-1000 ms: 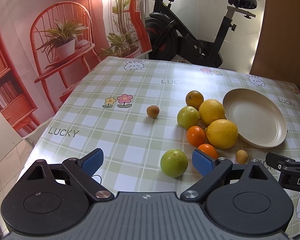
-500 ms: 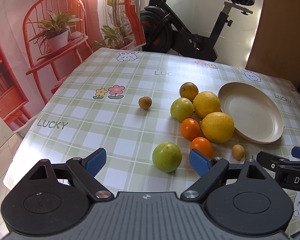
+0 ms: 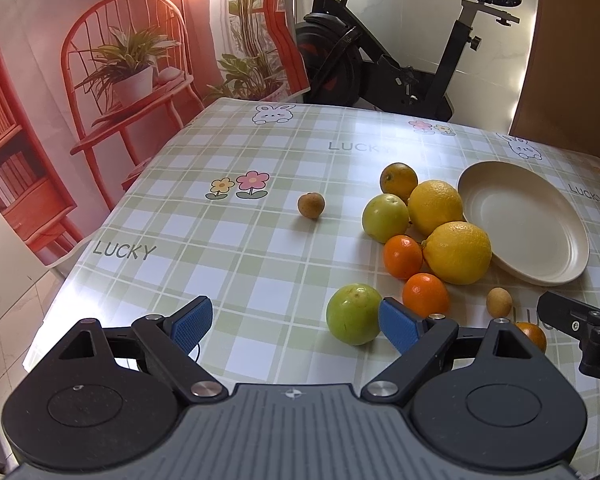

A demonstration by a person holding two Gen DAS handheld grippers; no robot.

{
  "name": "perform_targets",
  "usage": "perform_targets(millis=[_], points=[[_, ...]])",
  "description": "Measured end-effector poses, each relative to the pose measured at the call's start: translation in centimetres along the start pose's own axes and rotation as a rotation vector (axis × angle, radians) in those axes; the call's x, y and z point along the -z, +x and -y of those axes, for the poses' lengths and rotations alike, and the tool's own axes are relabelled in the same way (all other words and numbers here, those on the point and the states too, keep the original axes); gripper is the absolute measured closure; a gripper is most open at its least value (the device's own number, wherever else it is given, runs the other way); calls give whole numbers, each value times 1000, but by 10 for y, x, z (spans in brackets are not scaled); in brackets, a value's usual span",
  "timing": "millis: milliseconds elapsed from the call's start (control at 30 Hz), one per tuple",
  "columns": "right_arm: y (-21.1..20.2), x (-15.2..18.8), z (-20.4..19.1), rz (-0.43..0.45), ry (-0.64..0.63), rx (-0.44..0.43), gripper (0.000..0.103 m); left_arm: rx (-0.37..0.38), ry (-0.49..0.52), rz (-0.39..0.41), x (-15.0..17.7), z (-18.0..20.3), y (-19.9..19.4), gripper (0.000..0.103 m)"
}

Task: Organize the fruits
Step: 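Lower the left tool toward the tangerine beside the small brown fruit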

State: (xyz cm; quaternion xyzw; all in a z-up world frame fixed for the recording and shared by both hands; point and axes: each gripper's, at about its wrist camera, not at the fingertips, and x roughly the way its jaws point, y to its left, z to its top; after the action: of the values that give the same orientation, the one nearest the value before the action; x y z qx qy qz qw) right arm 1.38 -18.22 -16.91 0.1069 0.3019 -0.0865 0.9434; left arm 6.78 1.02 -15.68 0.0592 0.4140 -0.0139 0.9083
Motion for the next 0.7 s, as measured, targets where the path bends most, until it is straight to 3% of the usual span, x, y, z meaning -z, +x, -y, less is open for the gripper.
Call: perform_targets(millis=[167, 467, 700], points=[[-2, 0, -2, 4, -12, 24, 0, -4, -4, 7, 5, 0, 0, 11], [1, 9, 4, -30, -23, 61, 12, 19, 20, 23, 10, 0, -1, 11], [4, 15, 1, -60, -59, 29, 14, 121, 9, 16, 11, 0, 1, 11]])
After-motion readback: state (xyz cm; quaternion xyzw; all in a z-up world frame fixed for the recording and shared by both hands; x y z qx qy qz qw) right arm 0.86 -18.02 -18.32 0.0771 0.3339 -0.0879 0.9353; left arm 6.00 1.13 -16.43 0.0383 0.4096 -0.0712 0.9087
